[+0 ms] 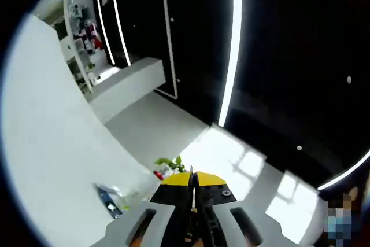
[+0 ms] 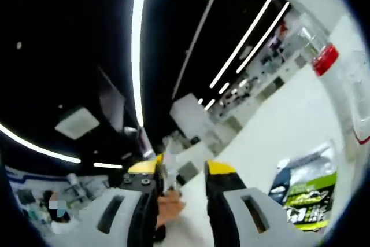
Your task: Arrange the skincare products in the storage area until every visible bottle or jar stands upright without overlapping.
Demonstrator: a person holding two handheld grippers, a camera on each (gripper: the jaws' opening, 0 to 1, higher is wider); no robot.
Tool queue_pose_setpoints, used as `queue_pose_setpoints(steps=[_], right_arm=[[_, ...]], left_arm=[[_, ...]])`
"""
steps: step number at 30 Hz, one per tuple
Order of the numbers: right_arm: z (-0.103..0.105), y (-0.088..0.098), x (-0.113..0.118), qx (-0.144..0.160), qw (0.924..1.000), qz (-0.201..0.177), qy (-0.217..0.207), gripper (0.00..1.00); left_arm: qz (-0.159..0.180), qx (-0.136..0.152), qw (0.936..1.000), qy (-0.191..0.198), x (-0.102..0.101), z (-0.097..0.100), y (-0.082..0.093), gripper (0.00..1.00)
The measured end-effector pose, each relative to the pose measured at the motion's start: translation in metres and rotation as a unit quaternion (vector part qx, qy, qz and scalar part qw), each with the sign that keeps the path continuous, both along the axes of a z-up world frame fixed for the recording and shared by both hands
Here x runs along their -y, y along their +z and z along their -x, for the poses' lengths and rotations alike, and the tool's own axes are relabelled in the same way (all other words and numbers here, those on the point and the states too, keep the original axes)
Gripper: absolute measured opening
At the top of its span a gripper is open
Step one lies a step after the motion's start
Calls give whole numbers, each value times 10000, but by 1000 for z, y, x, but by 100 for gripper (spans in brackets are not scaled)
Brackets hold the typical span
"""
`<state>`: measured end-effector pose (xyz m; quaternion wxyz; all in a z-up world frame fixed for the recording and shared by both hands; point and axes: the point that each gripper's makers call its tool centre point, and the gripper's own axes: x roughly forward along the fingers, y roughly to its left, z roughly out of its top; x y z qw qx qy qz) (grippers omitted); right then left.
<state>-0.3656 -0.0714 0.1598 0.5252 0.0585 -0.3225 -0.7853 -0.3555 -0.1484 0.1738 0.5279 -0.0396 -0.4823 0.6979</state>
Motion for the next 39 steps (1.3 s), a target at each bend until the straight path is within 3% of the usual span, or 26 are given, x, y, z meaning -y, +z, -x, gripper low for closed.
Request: queue_pose_setpoints(steps=[2,6,7,10,14,17,21,28,30,33,36,38,39], right_arm=[[-5,-2,4,-5,9998,-178,132,44],[-14,5,6,-96,9992,-243,310,41],[-16,7,6,-123,9991,-224,330,41],[-19,12,2,-233,9988,-261,352,42],[-18,7,-1,-145,9981,-417,430,27],[-21,-7,-1,12,9953,-784,560,13],[-25,-17,-3,108,9930,-988,643,0],[-27,-32,-10,469,9885,-1182,821,0],[-27,-48,-16,892,9812,-1482,853,0],[-29,-70,-23,1241,9691,-1950,864,0],[-31,-89,-25,1645,9539,-2334,924,0],[-31,-100,-27,1798,9460,-2544,898,0],[-31,-102,-27,1830,9443,-2583,896,0]], left_arm=[[210,20,9998,-4,-9,-7,2,0],[1055,326,9938,-100,-25,-10,-17,0],[1075,329,9935,-157,-26,-12,-17,0],[707,385,9947,-635,-29,-24,-11,0],[795,587,9857,-1363,-44,-37,-26,0],[855,596,9848,-1389,-52,-37,-31,0],[1065,780,9814,-1396,-60,-37,-44,0],[1340,790,9805,-1204,-67,-37,-55,1],[1743,859,9748,-1100,-71,-35,-67,1],[2283,894,9643,-997,-78,-34,-83,1],[2613,949,9557,-967,-82,-35,-96,2],[2706,889,9535,-981,-85,-37,-99,2],[2868,872,9489,-988,-86,-38,-105,3]])
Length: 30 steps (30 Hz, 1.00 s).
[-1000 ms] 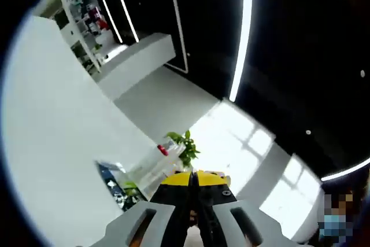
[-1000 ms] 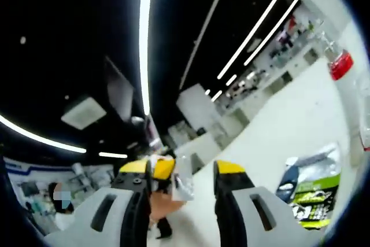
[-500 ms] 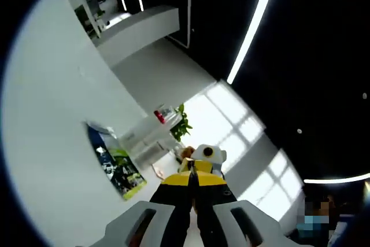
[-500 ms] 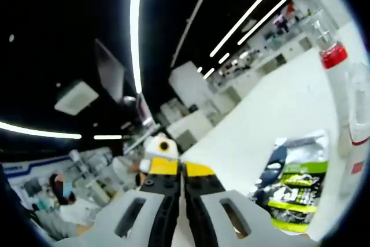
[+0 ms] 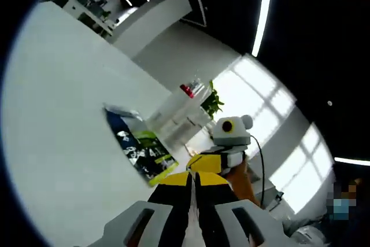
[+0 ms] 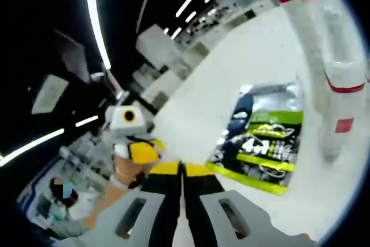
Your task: Arrange the skincare products in the storage area until every visible bottle or jar stands upright without overlapping.
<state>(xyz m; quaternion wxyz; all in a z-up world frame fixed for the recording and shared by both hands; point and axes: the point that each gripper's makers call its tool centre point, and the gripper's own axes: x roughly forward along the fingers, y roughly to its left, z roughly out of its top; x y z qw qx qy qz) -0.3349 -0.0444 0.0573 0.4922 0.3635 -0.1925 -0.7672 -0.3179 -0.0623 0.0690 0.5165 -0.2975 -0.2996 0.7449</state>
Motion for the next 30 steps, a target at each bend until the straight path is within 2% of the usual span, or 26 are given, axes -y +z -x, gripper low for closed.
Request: queue_pose_setpoints(steps=[1,2,5,9,13,23,30], right_arm=[[0,-10,-2,163,9996,-231,-47,0],[0,-14,-4,167,9992,-358,-45,0],[1,-20,-4,196,9986,-497,-63,0],[1,-23,-8,231,9978,-614,-109,0],[2,-26,-12,220,9972,-706,-93,0],[-6,-37,-17,358,9951,-901,206,0],[-6,-40,-18,353,9943,-979,224,0]], left_arm=[[297,-6,9995,49,0,2,-10,3],[422,-38,9991,57,0,2,-13,3],[695,-194,9974,61,-3,2,-21,4],[891,-468,9947,214,-2,5,-24,5],[980,-523,9935,240,-1,6,-26,5],[953,-446,9936,401,4,10,-26,5],[1052,-154,9942,184,0,3,-33,3]])
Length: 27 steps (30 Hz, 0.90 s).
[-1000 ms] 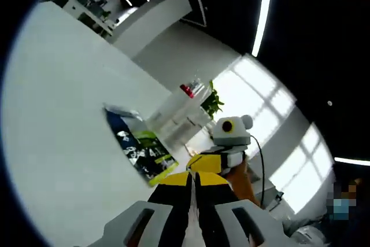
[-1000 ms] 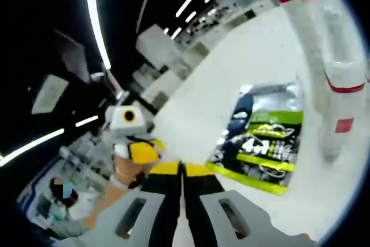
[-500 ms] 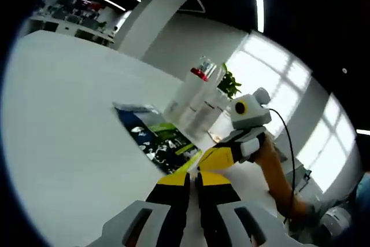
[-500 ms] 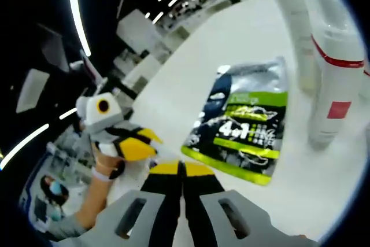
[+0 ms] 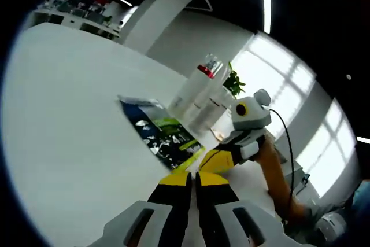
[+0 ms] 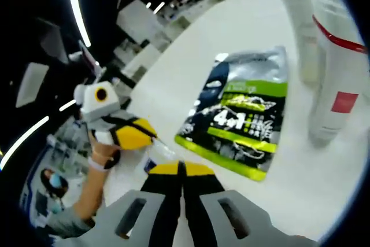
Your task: Arrange the skincare products in the storage area until every visible bottle or jar stands upright without overlapping.
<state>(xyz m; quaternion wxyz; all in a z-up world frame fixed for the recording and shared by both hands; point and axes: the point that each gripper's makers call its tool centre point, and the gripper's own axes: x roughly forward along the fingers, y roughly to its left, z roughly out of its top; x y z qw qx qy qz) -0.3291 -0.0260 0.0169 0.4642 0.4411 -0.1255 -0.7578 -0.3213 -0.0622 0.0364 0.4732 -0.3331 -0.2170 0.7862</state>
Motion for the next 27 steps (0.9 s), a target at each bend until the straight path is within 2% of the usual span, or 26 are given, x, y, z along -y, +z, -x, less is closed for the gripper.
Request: queue_pose_setpoints(steps=[10,14,17,22,27], right_arm=[[5,2,-3,-34,9999,16,-96,0],[8,-1,-5,-64,9999,-32,-155,0],[9,-1,-5,-73,9999,-33,-145,0],[7,-1,-4,-161,9998,-68,-106,0],[6,-1,-3,-178,9997,-106,-139,0]], left_arm=[[45,59,9999,94,5,3,-2,3],[-243,-79,9991,351,11,11,8,4],[-326,-35,9990,313,10,11,9,4],[33,-108,9998,145,2,8,-2,3],[344,26,9994,-72,-3,3,-13,3]])
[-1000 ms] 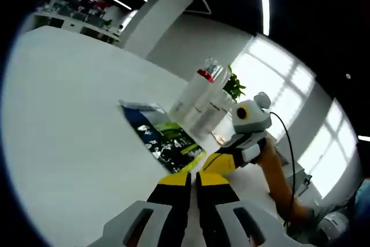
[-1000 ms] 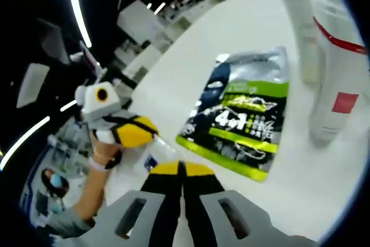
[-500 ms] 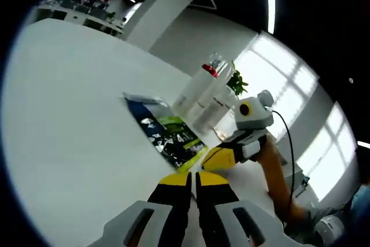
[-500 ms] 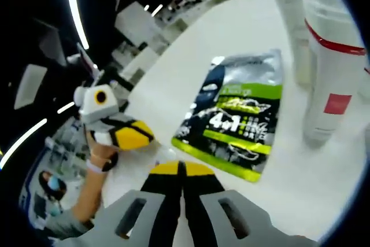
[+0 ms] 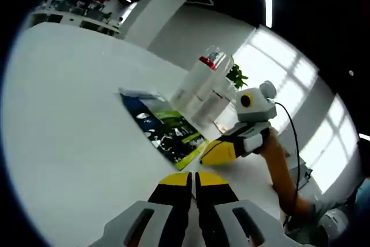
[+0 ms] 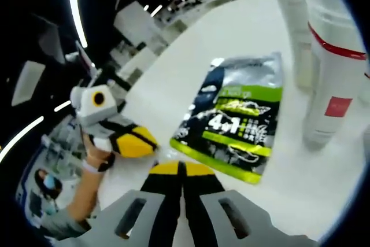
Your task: Arrange the skincare products in the storage area until every visible bottle or jar stands upright without overlapping.
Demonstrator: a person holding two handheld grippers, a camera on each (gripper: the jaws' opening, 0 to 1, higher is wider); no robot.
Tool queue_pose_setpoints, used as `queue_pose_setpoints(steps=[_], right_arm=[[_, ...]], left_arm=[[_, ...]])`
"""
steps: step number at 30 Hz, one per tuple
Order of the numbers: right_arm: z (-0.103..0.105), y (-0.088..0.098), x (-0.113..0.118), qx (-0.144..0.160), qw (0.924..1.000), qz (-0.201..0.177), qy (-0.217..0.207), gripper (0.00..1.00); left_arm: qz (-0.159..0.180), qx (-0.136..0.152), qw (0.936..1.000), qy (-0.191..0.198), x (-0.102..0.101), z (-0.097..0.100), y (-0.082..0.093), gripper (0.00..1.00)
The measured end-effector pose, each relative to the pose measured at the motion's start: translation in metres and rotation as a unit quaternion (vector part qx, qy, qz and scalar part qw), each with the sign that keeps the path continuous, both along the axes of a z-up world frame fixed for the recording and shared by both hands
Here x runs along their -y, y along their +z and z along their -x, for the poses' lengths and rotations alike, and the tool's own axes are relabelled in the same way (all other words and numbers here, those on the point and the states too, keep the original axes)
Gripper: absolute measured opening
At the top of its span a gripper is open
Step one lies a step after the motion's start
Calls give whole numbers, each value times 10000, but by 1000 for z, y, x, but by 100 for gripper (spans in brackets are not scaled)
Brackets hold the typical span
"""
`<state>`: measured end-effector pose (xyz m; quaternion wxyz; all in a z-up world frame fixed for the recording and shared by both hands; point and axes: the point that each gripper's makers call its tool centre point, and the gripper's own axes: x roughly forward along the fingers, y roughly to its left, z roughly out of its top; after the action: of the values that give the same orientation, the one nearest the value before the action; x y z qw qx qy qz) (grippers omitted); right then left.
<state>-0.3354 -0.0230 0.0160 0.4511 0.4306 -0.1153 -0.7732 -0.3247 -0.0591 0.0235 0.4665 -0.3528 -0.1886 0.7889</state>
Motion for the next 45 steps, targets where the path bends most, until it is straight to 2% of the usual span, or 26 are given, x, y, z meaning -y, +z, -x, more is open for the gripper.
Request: queue_pose_setpoints(steps=[4,9,12,17,22,26,41,45], right_arm=[[1,0,0,-3,10000,0,9,0],[4,0,0,-51,10000,-4,-6,0],[5,0,1,-115,9999,-6,4,0],[5,2,3,-438,9990,-79,64,0],[3,1,3,-408,9990,-84,129,0],[1,1,5,-399,9990,-79,201,0],[3,4,-1,-427,9990,45,131,3],[6,10,-2,-406,9990,156,60,3]], left_arm=[[71,155,9997,-166,-3,-6,-3,1],[-35,493,9982,-332,-4,-12,-3,1],[-57,589,9972,-453,-5,-16,-1,1],[-127,786,9944,-696,-7,-23,2,1],[-207,1016,9892,-1037,-11,-39,3,1],[-207,1030,9876,-1165,-15,-49,3,1],[-273,1087,9875,-1111,-21,-52,0,1],[-280,1103,9873,-1107,-22,-54,-1,1]])
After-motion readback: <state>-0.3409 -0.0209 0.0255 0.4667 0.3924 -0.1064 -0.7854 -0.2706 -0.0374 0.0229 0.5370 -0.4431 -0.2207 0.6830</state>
